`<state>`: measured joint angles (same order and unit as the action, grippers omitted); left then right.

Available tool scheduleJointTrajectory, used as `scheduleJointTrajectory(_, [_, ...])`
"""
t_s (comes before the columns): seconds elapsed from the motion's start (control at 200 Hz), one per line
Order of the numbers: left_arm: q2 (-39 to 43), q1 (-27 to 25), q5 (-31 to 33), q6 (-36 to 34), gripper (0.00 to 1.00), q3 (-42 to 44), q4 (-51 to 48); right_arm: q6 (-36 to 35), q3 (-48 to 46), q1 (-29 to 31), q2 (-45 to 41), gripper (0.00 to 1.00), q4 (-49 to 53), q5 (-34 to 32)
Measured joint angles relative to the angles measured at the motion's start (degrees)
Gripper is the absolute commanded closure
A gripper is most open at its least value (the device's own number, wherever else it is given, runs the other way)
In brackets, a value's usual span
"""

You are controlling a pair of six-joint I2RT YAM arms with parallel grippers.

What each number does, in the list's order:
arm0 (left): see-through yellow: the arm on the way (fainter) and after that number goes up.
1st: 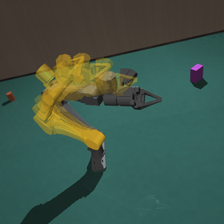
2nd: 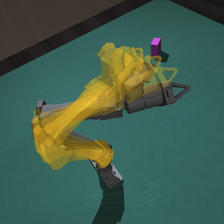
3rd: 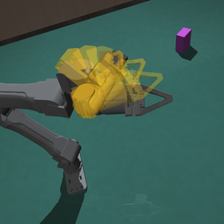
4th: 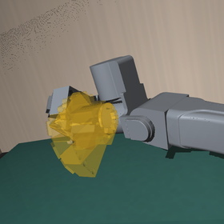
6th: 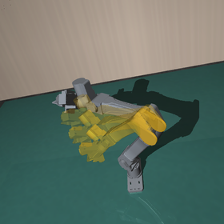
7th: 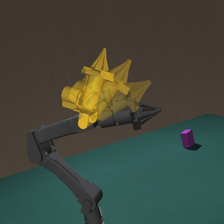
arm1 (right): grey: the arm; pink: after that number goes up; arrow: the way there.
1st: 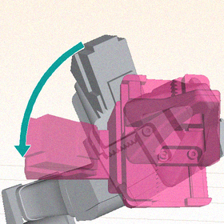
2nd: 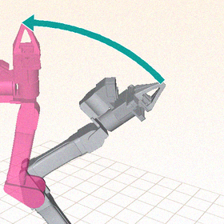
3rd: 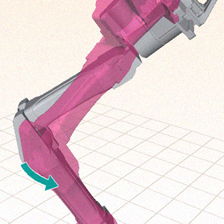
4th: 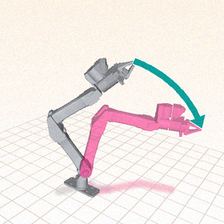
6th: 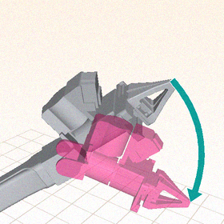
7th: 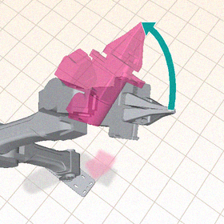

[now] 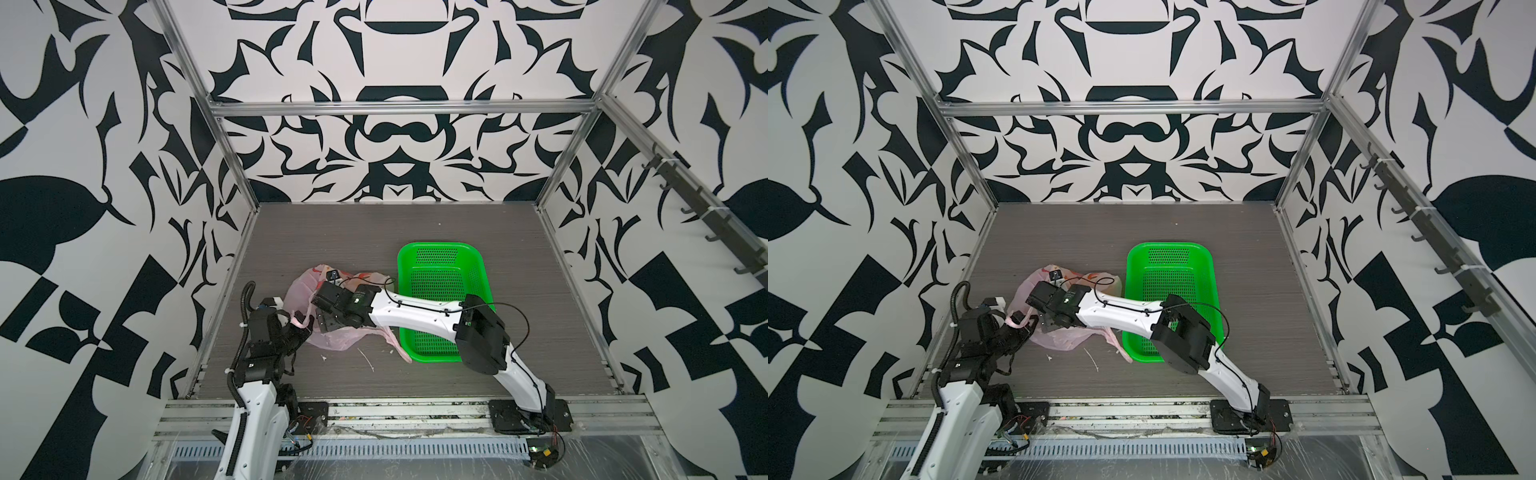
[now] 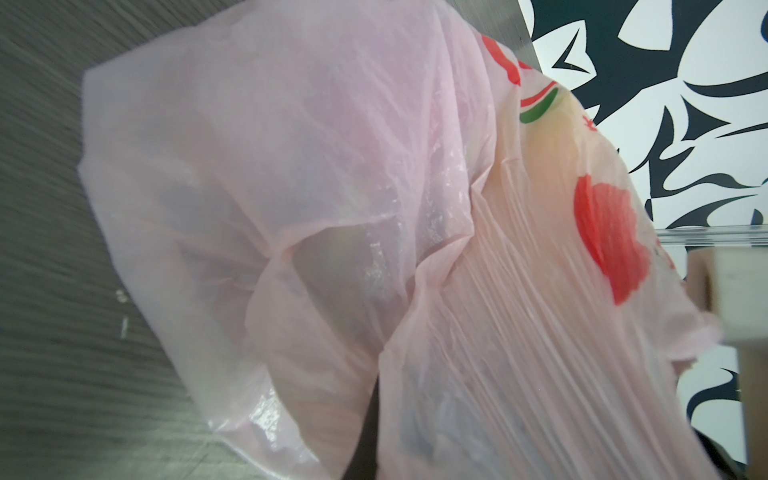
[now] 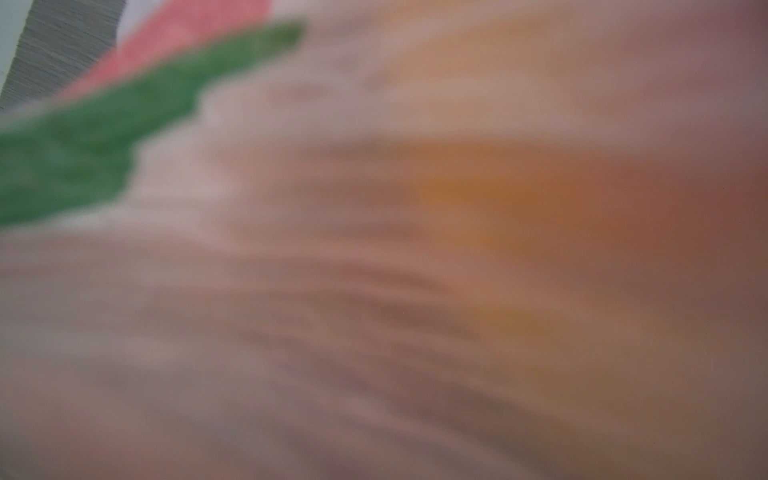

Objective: Untie the knot of the plastic bag and take out the fruit
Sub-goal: 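Close the right gripper on the dragon fruit while the left gripper holds the bag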

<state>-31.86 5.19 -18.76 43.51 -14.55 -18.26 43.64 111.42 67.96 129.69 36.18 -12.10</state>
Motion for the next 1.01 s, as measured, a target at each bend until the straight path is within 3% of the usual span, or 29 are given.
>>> scheduleJointTrajectory(0.48, [0.09,0.0,-0.17,0.0,1.0,0.02,0.02,0.24,0.24,0.0,0.9,0.12,-0.13,-0.52])
scheduleJointTrajectory(1.005, [-0.02,0.0,-0.17,0.02,1.0,0.02,0.02,1.05,-0.87,0.0,1.05,0.52,-3.08,-0.79])
